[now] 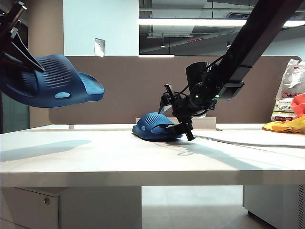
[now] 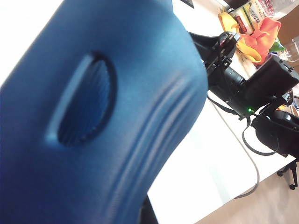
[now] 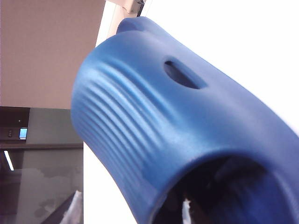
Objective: Interlock the pair of blue slippers on the table with their fronts facing up.
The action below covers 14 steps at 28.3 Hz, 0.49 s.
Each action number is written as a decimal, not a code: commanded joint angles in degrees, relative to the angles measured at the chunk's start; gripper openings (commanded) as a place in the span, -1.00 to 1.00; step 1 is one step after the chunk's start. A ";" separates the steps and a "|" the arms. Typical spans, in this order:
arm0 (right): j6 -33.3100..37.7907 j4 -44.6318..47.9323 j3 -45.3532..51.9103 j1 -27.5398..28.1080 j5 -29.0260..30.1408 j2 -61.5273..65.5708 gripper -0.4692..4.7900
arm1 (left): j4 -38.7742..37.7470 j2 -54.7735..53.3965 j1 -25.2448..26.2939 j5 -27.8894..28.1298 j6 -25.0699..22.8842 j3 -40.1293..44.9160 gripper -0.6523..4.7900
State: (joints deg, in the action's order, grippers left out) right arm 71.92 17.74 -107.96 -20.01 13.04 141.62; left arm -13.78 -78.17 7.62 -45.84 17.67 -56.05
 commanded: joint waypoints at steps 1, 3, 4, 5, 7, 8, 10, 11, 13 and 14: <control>-1.79 1.09 -0.50 -0.04 -0.48 -0.04 0.22 | 1.68 0.24 -0.02 -0.28 -0.31 -0.13 -0.78; -2.40 0.26 -1.25 -0.04 -0.90 -0.04 0.22 | 1.68 0.24 -0.02 -0.28 -0.31 -0.13 -0.78; -2.82 0.04 -1.60 -0.04 -1.18 -0.04 0.22 | 1.68 0.26 -0.02 -0.28 -0.31 -0.13 -0.78; -3.17 -0.24 -2.23 -0.04 -1.38 -0.04 0.22 | 1.68 0.24 -0.02 -0.28 -0.28 -0.13 -0.78; -3.32 -1.90 -3.48 -0.02 -1.64 -0.02 0.22 | 1.68 0.24 -0.02 -0.28 -0.28 -0.13 -0.78; -3.43 -2.80 -4.33 0.00 -1.81 0.15 0.22 | 1.70 0.26 -0.02 -0.28 -0.28 -0.13 -0.78; -3.43 -3.04 -5.88 0.15 -1.29 0.83 0.22 | 1.70 0.24 -0.02 -0.28 -0.26 -0.13 -0.78; -3.23 -3.34 -6.82 0.33 -1.03 1.40 0.22 | 1.68 0.26 -0.02 -0.28 -0.26 -0.13 -0.78; -3.17 -5.05 -8.24 0.35 -0.92 2.03 0.22 | 1.68 0.26 -0.02 -0.28 -0.26 -0.13 -0.78; -3.26 -5.68 -8.96 0.42 -0.92 2.47 0.22 | 1.68 0.24 -0.02 -0.28 -0.22 -0.13 -0.78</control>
State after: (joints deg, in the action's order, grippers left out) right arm 68.97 13.08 -116.07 -19.62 11.88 143.74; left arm -13.32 -78.17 7.62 -45.84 17.67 -56.05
